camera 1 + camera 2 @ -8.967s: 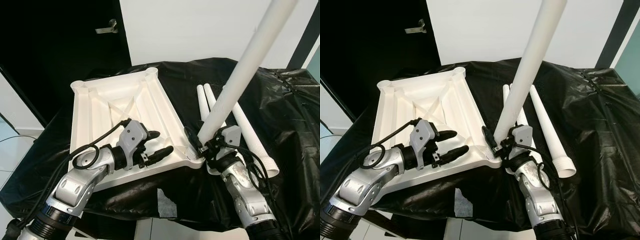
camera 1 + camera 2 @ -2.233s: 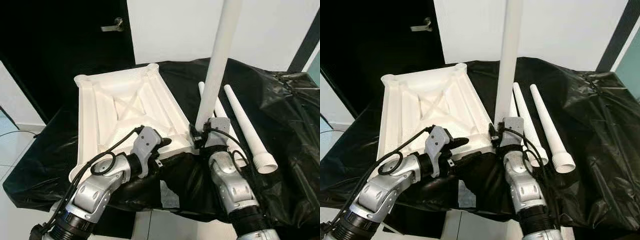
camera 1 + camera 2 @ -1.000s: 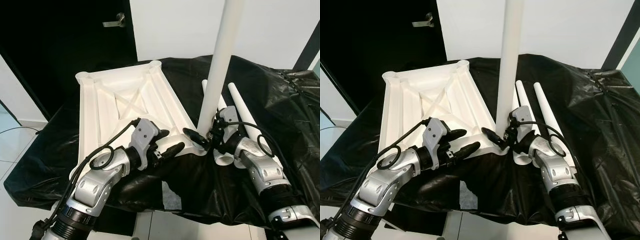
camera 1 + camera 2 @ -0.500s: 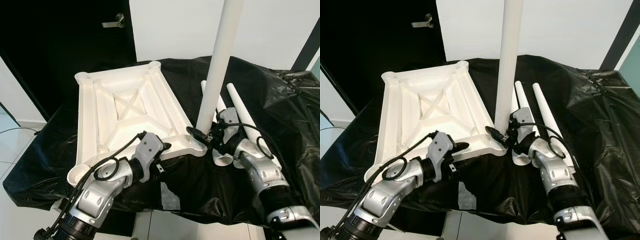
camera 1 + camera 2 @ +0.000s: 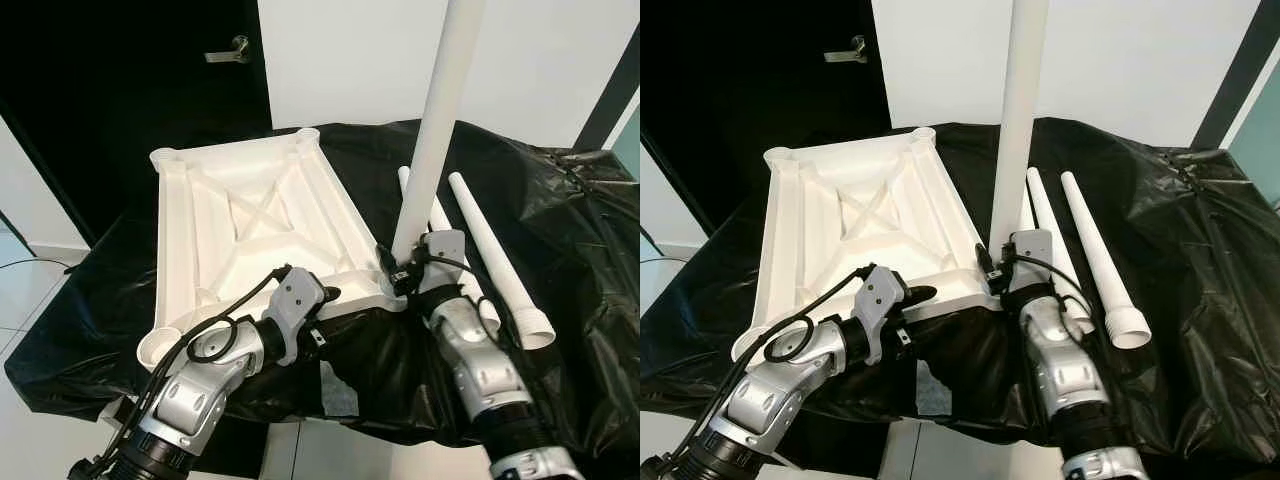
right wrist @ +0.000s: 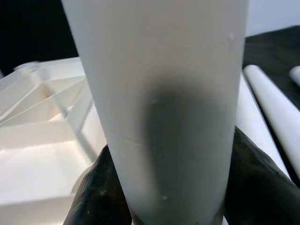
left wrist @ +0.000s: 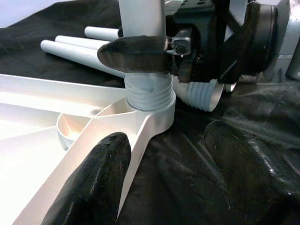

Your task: Building children table

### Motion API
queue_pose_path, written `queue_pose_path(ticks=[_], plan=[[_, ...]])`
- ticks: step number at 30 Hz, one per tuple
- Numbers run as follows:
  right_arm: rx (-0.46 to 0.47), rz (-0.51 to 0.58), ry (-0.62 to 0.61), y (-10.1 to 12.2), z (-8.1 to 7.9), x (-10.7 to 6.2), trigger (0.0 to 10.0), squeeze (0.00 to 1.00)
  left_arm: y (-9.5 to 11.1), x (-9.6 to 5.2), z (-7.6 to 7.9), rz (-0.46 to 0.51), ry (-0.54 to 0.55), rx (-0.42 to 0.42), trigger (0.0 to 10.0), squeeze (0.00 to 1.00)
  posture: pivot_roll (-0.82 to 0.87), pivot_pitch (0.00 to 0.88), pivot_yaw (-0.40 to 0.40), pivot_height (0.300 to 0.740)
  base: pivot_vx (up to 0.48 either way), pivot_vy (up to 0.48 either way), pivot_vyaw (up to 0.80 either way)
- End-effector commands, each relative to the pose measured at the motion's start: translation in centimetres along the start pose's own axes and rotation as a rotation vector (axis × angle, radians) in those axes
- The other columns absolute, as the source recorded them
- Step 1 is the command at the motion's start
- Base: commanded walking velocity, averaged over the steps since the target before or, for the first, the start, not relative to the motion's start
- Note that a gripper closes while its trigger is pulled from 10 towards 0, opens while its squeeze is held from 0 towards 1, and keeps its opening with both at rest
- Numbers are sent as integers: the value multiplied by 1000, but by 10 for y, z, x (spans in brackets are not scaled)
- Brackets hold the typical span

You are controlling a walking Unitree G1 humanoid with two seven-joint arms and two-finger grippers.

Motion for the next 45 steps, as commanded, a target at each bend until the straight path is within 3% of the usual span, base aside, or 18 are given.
queue_pose_path(ticks=[1, 5, 8, 9, 11, 12, 17, 23, 24, 29, 33, 37, 38, 39, 40, 45], plan=[[4, -113, -126, -32, 23, -10, 10000, 0, -1, -1, -2, -2, -13, 18, 10000, 0, 56, 0, -3, 740, 0, 0, 0], [58, -78, -179, -28, 21, -10, 10000, 0, -1, -2, -3, -3, -7, 20, 10000, 0, 59, 0, -5, 740, 0, 0, 0], [83, -18, -112, -13, 4, -5, 10000, 0, 1, -2, -6, 5, 1, 21, 10000, 0, 53, 0, -1, 740, 0, 0, 0], [75, -9, -102, -11, 3, -6, 10000, 102, 2, -2, -7, 6, 2, 22, 10000, 0, 54, 0, -1, 740, 0, 0, 0], [69, -6, -102, -10, 5, -6, 10000, 102, 2, -2, -7, 6, 2, 23, 10000, 0, 54, 0, -1, 740, 0, 0, 0], [65, -5, -102, -9, 6, -6, 10000, 1000, 2, -2, -7, 6, 2, 24, 10000, 0, 54, 0, -1, 740, 0, 0, 0], [58, 42, 40, 7, 3, -13, 10000, 1000, 1, -3, -8, 3, 0, 29, 10000, 0, 54, 0, -2, 740, 0, 0, 0], [28, 14, 181, 11, 6, -18, 10000, 1000, 3, -2, -8, 7, -3, 27, 10000, 0, 52, 0, 5, 740, 0, 0, 0], [1, -5, 235, 10, 7, -20, 10000, 0, 3, -2, -8, 7, -4, 29, 10000, 0, 50, 0, 11, 740, 0, 0, 0], [-38, -54, 370, 11, 5, -18, 10000, 0, 4, -1, -9, 9, -4, 29, 10000, 0, 47, 0, 14, 740, 0, 0, 0], [-79, -135, 581, 9, -11, -11, 10000, 0, 7, 2, -11, 17, -4, 30, 10000, 0, 58, 0, 8, 740, 0, 0, 0], [-103, -157, 630, 8, -14, -7, 10000, 0, 10, 3, -11, 23, -3, 29, 10000, 0, 63, 0, 5, 740, 0, 0, 0], [-125, -172, 649, 6, -15, -7, 2784, 0, 10, 3, -11, 25, 0, 30, 10000, 0, 71, 0, -1, 740, 0, 0, 0], [-125, -172, 649, 6, -15, -7, 2784, 0, 10, 3, -11, 25, 0, 30, 10000, 0, 71, 0, -1, 740, 0, 0, 0], [-140, -183, 662, 4, -15, -7, 471, 0, 10, 3, -11, 25, 2, 31, 10000, 0, 71, 0, -1, 740, 0, 0, 0], [-157, -197, 671, 2, -12, -6, 0, 0, 10, 2, -11, 23, 12, 30, 10000, 0, 78, 0, -11, 740, 0, 0, 0]])
Point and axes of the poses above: a point about 5 cm out from each wrist's last joint towards the gripper, its own x axis pointing out of the wrist towards the gripper, its own y axis along the axis of the wrist's last joint, z = x × y, the point moved 6 cm from there along x, pointing out of the wrist towards the gripper, and after that the axes turned 13 degrees about x, right-handed, at the moved point
